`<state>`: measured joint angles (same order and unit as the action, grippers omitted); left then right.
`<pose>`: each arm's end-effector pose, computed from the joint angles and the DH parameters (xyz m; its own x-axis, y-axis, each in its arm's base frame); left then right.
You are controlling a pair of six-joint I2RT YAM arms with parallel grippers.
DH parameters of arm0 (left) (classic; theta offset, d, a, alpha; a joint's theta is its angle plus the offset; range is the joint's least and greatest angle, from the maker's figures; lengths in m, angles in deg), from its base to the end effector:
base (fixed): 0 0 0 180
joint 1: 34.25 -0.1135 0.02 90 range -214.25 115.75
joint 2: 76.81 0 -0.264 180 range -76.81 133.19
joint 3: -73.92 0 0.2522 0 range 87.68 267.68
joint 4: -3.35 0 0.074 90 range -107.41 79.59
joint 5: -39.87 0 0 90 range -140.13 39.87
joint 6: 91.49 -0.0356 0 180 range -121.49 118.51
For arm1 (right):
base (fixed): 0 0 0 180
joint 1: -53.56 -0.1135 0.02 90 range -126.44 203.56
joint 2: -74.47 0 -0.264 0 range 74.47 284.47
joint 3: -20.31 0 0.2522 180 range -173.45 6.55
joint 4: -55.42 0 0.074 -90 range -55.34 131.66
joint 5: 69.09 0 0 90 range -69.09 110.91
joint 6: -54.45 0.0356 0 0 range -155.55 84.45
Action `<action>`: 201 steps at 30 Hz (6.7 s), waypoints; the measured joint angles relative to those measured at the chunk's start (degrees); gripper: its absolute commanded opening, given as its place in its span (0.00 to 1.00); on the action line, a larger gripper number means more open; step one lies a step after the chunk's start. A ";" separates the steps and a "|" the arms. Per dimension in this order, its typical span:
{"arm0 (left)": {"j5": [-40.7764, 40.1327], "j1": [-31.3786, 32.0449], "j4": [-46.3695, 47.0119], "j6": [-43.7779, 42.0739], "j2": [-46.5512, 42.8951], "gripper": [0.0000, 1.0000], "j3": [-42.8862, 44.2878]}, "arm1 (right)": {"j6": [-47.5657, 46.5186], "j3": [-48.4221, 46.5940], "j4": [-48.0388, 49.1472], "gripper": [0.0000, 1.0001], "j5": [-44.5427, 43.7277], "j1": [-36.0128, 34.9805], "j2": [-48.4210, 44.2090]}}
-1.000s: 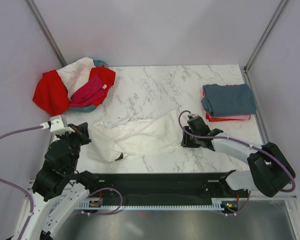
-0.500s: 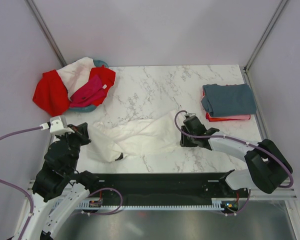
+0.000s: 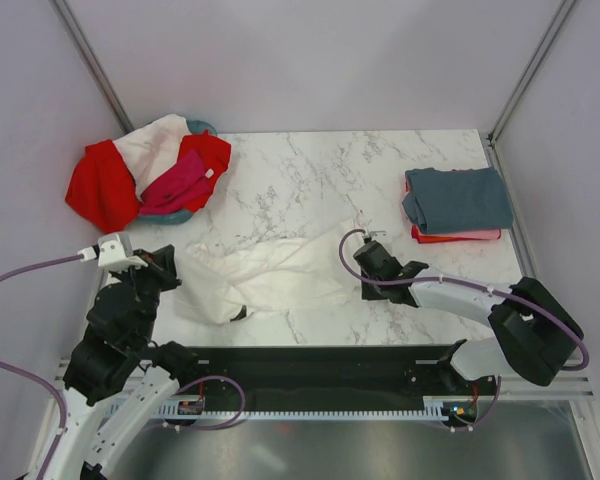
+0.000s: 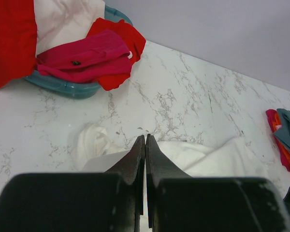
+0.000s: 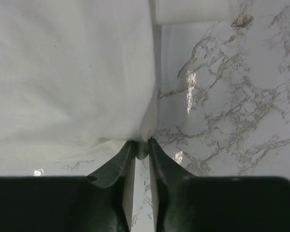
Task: Fold and stack the t-shirts
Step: Flatten the tshirt out, then fold the tshirt
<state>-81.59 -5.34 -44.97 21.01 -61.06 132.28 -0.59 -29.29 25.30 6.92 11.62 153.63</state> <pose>0.0575 -0.0105 0.3455 -0.0643 -0.3374 -0.9392 -0.0723 0.9402 -0.3328 0.1876 0.1570 0.1547 -0.8458 -0.0125 -0.5333 -0.0892 0.9890 0.1182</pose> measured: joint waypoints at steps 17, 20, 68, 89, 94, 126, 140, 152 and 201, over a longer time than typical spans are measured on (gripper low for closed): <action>1.16 0.00 -0.13 0.09 1.90 0.02 0.81 | 2.93 -6.69 -8.17 0.00 0.11 -0.96 -12.98; 2.12 0.00 -0.46 0.09 6.62 0.02 3.78 | 3.04 -13.11 -8.07 0.00 -1.16 -0.79 -13.86; 3.08 -0.15 19.32 -8.46 52.46 0.02 53.70 | -2.84 -42.27 -2.73 0.00 -15.69 8.46 -26.01; 23.23 -10.21 29.35 -7.37 84.63 0.02 94.14 | 13.35 -75.08 11.98 0.00 19.32 38.64 16.00; 28.63 -11.39 36.83 -9.09 78.64 0.02 81.26 | 15.47 -67.56 18.45 0.00 24.41 39.91 14.80; 28.57 -9.70 8.76 1.79 17.42 0.02 -5.60 | 12.41 9.07 9.09 0.00 29.35 40.46 -22.99; 17.35 -9.66 -3.58 10.32 17.49 0.02 -5.11 | 9.92 12.79 -1.70 0.00 22.49 40.46 -31.10; 12.74 -9.66 -2.95 11.19 30.27 0.02 -0.04 | 6.51 9.46 -2.89 0.00 21.38 40.44 -23.02; 4.79 -15.32 12.98 4.37 78.68 0.02 39.56 | 4.66 -25.62 1.31 0.00 16.57 40.17 18.32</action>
<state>-76.81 -20.66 -31.99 25.39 17.62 171.84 4.06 -54.90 26.61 23.48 51.80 171.94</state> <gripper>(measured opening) 0.029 0.010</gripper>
